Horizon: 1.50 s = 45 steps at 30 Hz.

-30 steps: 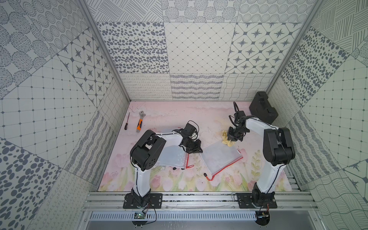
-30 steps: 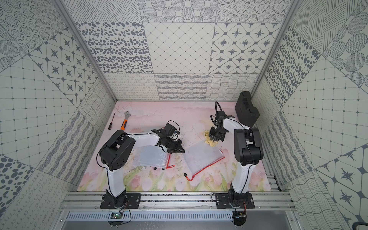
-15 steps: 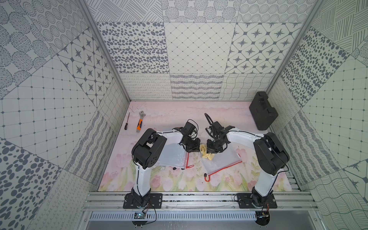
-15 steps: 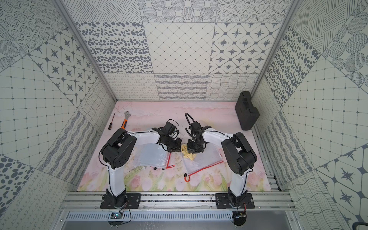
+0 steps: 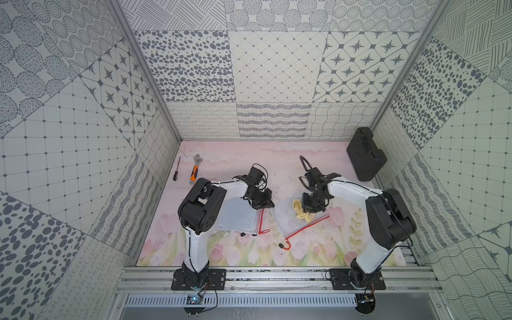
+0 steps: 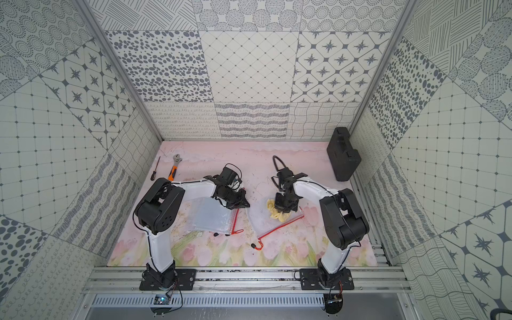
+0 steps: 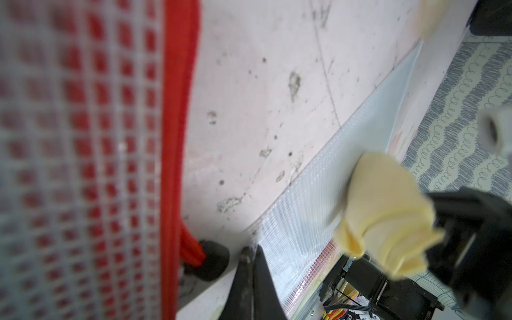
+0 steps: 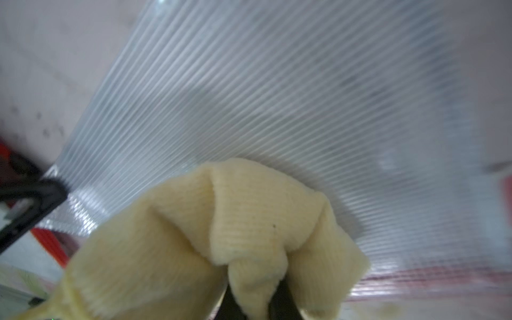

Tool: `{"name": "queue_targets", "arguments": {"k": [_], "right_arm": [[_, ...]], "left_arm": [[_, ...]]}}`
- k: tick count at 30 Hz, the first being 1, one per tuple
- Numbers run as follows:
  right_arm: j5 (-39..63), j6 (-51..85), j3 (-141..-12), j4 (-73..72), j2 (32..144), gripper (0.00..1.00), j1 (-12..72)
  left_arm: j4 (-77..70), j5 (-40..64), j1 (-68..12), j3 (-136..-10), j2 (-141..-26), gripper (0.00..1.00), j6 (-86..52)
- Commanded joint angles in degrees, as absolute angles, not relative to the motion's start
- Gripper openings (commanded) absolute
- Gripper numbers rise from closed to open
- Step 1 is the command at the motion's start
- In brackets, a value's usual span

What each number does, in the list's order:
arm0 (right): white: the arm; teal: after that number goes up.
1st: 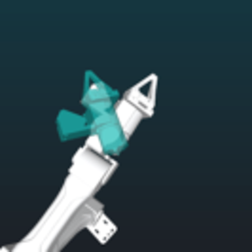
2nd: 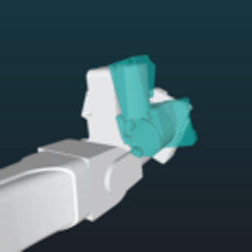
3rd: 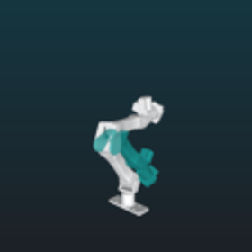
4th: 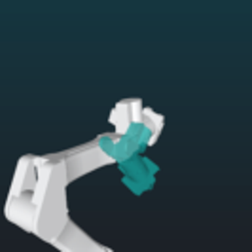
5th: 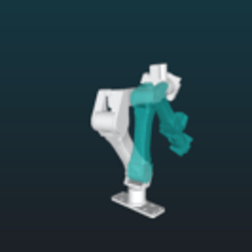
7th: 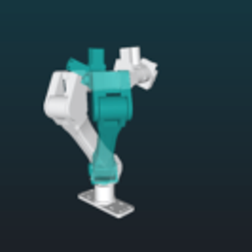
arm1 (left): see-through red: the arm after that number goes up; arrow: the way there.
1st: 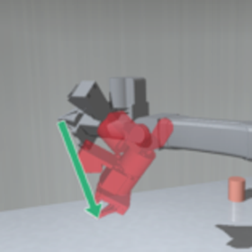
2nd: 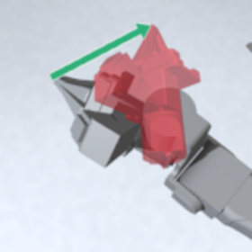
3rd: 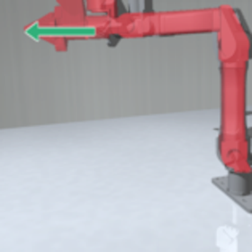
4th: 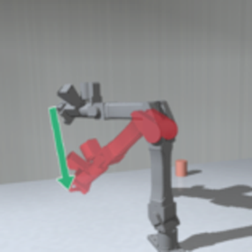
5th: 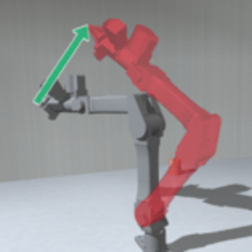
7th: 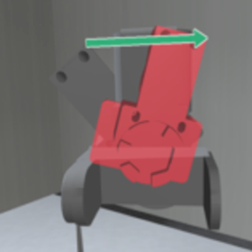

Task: Wipe the document bag
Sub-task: Wipe the dirt from the document bag.

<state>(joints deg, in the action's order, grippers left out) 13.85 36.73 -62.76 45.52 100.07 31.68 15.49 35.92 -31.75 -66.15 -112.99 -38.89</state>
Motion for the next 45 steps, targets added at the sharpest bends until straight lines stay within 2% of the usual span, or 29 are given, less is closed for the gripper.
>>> {"name": "queue_targets", "arguments": {"k": [1, 3, 6, 8, 13, 16, 19, 21, 24, 27, 29, 33, 37, 40, 42, 45], "right_arm": [[18.8, 44.4, -64.4, 41.1, 103.8, 0.00, 40.4], [19.5, 46.1, -64.5, 39.5, 105.4, 0.00, 42.4], [18.9, 45.8, -61.5, 39.0, 104.7, 0.00, 40.1], [19.2, 44.2, -57.5, 39.0, 103.1, 0.00, 34.9], [15.3, 34.8, -50.9, 45.0, 96.1, 0.00, 15.6], [15.3, 32.6, -51.2, 46.3, 94.0, 0.00, 10.8], [17.6, 35.1, -54.1, 46.0, 95.1, 0.00, 17.4], [16.9, 37.9, -58.4, 46.3, 97.7, 0.00, 27.9], [18.9, 42.8, -63.0, 43.9, 101.6, 0.00, 39.1], [21.6, 46.1, -64.6, 40.2, 104.1, 0.00, 44.7], [23.6, 46.9, -62.9, 37.7, 104.6, 0.00, 44.4], [24.1, 44.4, -55.3, 37.0, 101.5, 0.00, 35.5], [25.6, 38.1, -47.5, 37.9, 94.7, 0.00, 17.3], [23.3, 31.7, -47.6, 42.5, 93.2, 0.00, 4.2], [20.2, 30.0, -49.3, 44.6, 92.4, 0.00, -0.5], [19.4, 30.9, -52.0, 46.2, 89.0, 0.00, -1.2]], "left_arm": [[18.4, 32.0, -31.4, -67.3, -114.2, 0.00, -37.5], [18.9, 31.9, -31.4, -67.6, -114.0, 0.00, -37.1], [19.8, 31.7, -31.3, -67.7, -113.6, 0.00, -36.3], [20.3, 31.5, -31.1, -67.3, -113.2, 0.00, -35.7], [20.0, 31.5, -30.4, -65.5, -112.1, 0.00, -35.1], [19.6, 31.5, -30.3, -64.7, -111.8, 0.00, -35.2], [19.0, 32.2, -30.2, -64.6, -112.4, 0.00, -35.6], [18.9, 32.4, -30.3, -64.9, -112.8, 0.00, -35.9], [19.0, 32.4, -30.3, -65.1, -112.6, 0.00, -36.2], [19.4, 32.0, -30.3, -65.2, -112.0, 0.00, -36.1], [19.8, 32.0, -30.3, -65.3, -112.0, 0.00, -35.8], [21.0, 31.7, -30.3, -65.4, -111.9, 0.00, -34.8], [21.3, 31.3, -30.2, -65.3, -111.8, 0.00, -34.1], [21.0, 31.5, -30.3, -65.2, -112.1, 0.00, -34.2], [20.9, 31.9, -30.2, -65.2, -112.2, 0.00, -34.3], [20.4, 33.1, -30.3, -65.2, -112.0, 0.00, -35.6]]}}
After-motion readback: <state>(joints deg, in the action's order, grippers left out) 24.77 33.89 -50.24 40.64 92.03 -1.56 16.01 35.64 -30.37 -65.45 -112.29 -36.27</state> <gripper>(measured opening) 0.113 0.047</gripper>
